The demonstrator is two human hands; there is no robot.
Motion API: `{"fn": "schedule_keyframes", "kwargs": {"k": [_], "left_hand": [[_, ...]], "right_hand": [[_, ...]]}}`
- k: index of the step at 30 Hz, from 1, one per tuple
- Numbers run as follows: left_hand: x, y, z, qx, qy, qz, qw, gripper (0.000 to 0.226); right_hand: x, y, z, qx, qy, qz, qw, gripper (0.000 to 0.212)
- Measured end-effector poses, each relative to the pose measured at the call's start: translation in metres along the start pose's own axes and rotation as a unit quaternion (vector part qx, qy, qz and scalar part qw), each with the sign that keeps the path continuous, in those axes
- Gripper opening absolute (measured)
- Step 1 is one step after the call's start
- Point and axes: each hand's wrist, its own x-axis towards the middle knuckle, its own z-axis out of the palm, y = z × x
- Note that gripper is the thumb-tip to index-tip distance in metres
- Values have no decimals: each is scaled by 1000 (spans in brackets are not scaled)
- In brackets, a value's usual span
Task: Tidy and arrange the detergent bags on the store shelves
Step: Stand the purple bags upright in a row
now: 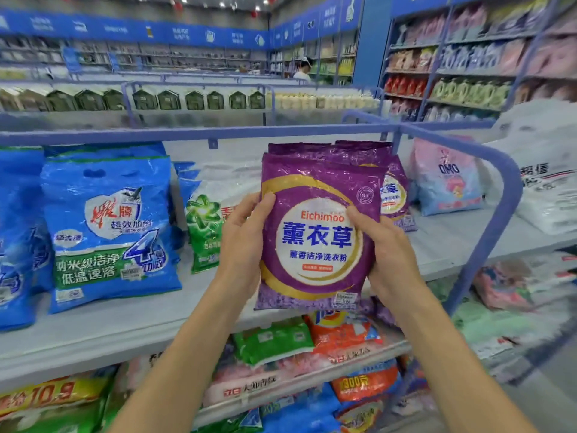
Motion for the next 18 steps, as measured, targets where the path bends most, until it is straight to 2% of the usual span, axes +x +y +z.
{"fn": "schedule_keyframes", "kwargs": {"k": [3, 6, 8, 9, 11, 14, 15, 18], "left_hand": [[31, -10, 22, 1, -7, -13, 1000, 11], [56, -25, 37, 10, -3, -20, 1000, 12], [71, -35, 45, 15, 15, -24, 999, 13], [78, -40, 50, 18, 26, -28, 999, 14], [93, -53, 57, 33, 56, -38, 997, 16], [111, -70, 65, 50, 110, -36, 992, 18], [115, -75, 68, 50, 129, -37, 990, 18], [127, -85, 79, 31, 185, -32, 982, 17]], "right_hand": [[38, -13, -16, -17, 0, -16, 1000, 21], [72, -15, -29, -27, 3, -14, 1000, 26], [99, -12, -37, -32, 3, -5, 999, 12], [112, -10, -39, -38, 4, 6, 999, 12], [139, -4, -45, -55, 0, 31, 998, 29], [177, 8, -54, -13, -28, 72, 997, 55], [188, 11, -57, -9, -44, 82, 996, 53], [214, 15, -63, -34, -112, 93, 989, 30]]}}
